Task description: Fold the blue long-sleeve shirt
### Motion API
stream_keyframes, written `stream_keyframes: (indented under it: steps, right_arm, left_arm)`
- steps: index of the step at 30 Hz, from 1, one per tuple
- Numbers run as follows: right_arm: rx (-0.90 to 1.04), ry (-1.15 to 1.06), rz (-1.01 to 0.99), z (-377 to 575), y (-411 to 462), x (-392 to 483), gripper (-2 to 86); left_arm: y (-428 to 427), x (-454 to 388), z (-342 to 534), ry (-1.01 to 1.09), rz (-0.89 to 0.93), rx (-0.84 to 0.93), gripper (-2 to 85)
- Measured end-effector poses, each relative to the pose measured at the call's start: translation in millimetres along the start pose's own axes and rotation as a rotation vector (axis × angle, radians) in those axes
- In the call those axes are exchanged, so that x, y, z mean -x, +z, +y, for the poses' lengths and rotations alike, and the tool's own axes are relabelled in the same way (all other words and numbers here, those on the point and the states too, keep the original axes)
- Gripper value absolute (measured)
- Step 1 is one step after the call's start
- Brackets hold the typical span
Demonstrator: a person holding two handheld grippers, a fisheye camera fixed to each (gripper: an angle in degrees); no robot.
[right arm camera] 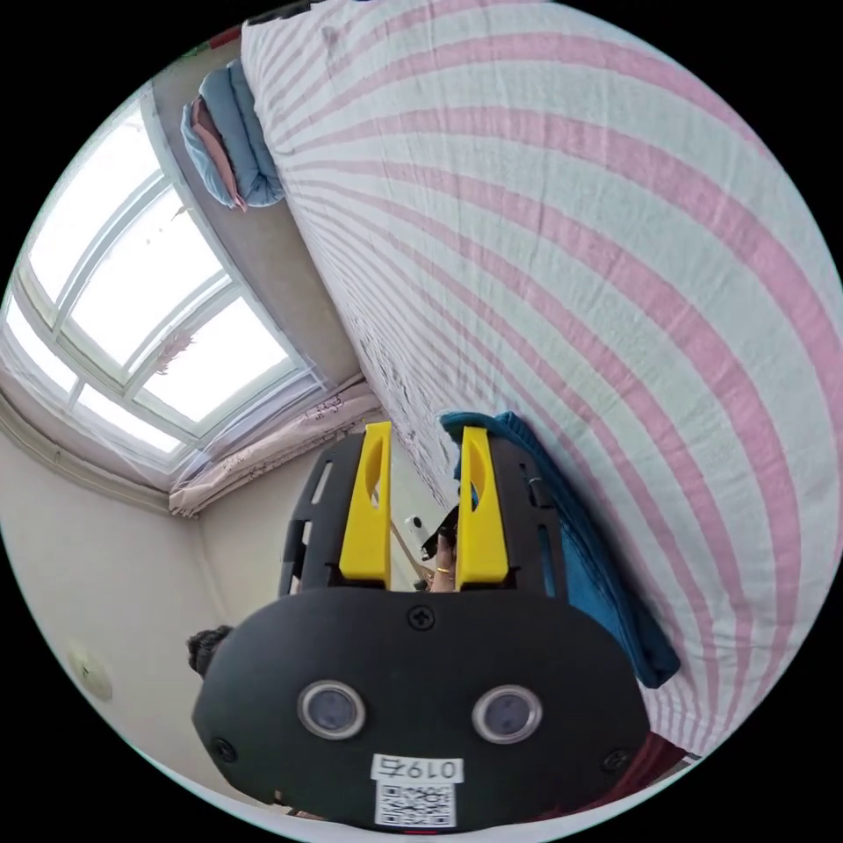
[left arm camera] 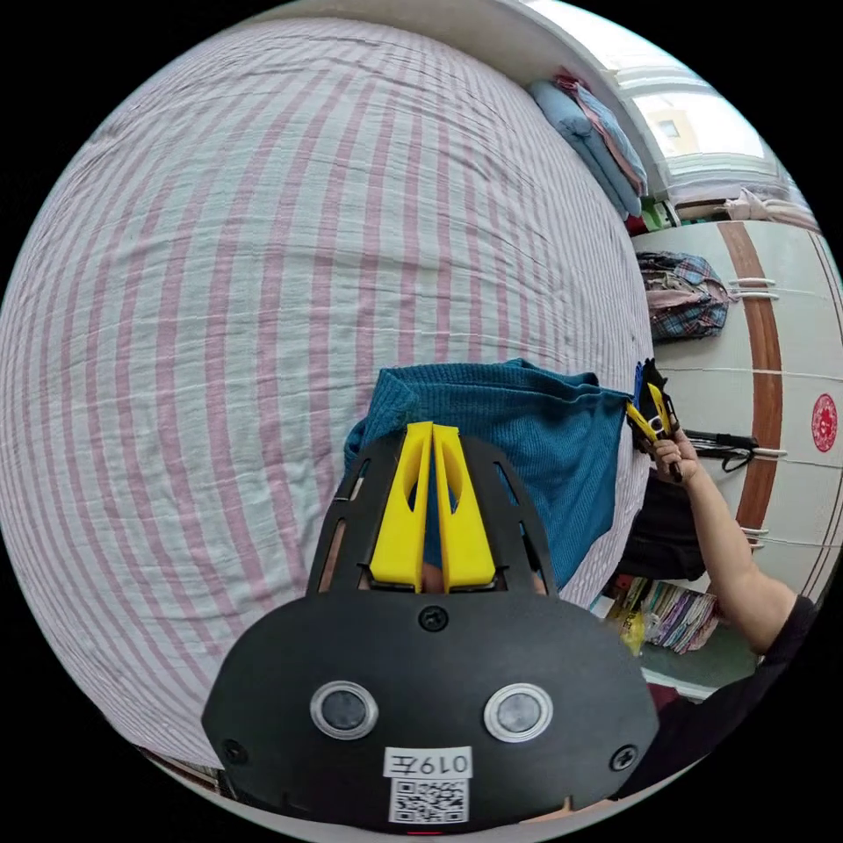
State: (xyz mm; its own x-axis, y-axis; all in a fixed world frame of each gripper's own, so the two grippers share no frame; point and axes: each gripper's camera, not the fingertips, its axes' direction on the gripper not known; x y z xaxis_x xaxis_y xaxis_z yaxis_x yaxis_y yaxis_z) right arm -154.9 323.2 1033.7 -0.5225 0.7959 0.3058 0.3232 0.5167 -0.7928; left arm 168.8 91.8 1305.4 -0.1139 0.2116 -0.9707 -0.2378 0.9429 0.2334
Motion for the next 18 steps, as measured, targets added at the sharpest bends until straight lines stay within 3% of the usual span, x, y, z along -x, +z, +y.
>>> stream_keyframes:
  steps: [10,12,14,17,18]
  right_arm:
    - [0.248,-0.113,0.381,-20,12,143,9.8]
    - [0.280,-0.306,0.417,-9,30,185,7.5]
    - [0.306,-0.671,0.562,33,71,246,5.7]
    - [0.324,-1.189,0.804,121,136,285,3.6]
    - [0.330,-1.269,0.823,137,149,286,3.1]
  left_arm:
    - [31,-16,10,-0.085,0.063,0.018,0.7]
    - [32,-29,13,-0.069,0.160,-0.030,0.7]
    - [30,-38,16,-0.069,0.221,-0.086,0.7]
    - [22,-63,25,0.005,0.215,-0.201,0.7]
    - [22,-80,29,0.089,0.209,-0.235,0.7]
